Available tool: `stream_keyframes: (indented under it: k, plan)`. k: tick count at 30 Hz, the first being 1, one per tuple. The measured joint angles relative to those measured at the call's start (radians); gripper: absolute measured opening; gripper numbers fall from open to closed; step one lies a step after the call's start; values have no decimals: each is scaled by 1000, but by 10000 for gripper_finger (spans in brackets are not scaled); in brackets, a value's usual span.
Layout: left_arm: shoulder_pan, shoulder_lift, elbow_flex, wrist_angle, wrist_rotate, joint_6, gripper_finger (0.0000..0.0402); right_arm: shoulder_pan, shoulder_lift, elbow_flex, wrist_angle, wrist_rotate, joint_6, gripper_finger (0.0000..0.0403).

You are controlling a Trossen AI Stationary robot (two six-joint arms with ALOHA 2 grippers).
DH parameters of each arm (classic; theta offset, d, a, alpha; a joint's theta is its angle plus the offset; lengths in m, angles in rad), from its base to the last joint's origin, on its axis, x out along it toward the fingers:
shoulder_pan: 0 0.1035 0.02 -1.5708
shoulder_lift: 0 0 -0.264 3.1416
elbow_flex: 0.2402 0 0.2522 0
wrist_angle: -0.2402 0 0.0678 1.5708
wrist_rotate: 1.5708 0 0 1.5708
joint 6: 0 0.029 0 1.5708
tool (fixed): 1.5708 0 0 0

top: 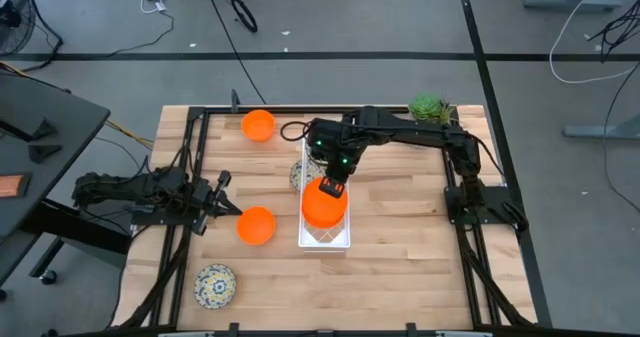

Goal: Pick & Place Mini bowls
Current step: Stack the orange bowl on top of the orange bowl on the shelf

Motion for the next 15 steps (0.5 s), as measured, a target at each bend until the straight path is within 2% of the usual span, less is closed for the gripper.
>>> stream_keyframes:
  k: [15]
  plan:
    - [0,0,0,0,0,0,14,29,0,0,13,-9,9,0]
